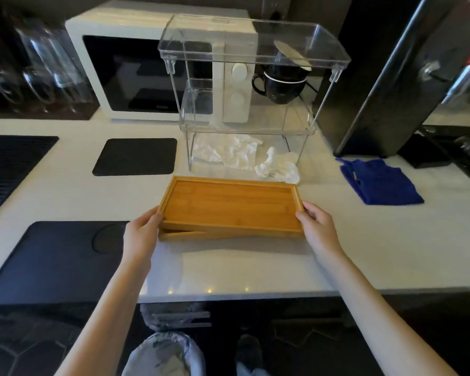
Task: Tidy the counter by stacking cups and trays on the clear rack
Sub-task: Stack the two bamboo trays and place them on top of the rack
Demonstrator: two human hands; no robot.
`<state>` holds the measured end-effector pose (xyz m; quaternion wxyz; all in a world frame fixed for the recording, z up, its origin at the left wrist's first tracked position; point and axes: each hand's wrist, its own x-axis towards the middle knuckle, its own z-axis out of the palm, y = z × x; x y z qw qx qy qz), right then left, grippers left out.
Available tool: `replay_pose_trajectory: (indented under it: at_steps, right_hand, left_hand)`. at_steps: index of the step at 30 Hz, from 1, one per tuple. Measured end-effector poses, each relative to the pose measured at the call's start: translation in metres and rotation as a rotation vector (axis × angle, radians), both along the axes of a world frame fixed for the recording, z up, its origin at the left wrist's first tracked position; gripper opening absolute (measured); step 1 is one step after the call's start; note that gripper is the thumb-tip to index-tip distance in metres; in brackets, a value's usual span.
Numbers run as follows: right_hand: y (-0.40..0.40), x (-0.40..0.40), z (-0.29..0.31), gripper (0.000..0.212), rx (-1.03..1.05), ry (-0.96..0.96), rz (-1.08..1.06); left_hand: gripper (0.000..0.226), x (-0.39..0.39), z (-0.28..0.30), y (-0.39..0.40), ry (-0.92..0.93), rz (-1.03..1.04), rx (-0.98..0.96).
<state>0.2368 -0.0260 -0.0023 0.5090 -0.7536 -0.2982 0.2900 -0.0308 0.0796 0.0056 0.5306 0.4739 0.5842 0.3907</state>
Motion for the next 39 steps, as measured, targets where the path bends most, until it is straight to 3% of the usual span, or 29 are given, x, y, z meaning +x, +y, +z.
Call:
replay_pose_trajectory:
  at_steps: [14,18,24,33,39]
  right_hand:
    - [-0.038,-0.021,0.076,0.029,0.161,-0.229,-0.021]
    - [-0.034,-0.02,0.1,0.034,0.229,-0.212,-0.05]
    - [-0.019,-0.008,0.145,0.036,0.326,-0.173,-0.053]
    - [0.017,0.025,0.21,0.032,0.464,-0.27,0.007]
    - [0.06,0.06,0.233,0.033,0.501,-0.322,0.054]
  left_hand:
    - [0.032,-0.006,0.056,-0.033,-0.064,0.065,0.242]
    - [0.034,-0.005,0.08,-0.03,-0.104,0.088,0.344]
    - [0.032,0.006,0.129,-0.002,-0.104,0.078,0.477]
    - [0.027,0.04,0.201,0.035,-0.112,0.101,0.661]
    - [0.037,0.064,0.225,0.078,-0.053,0.11,0.732]
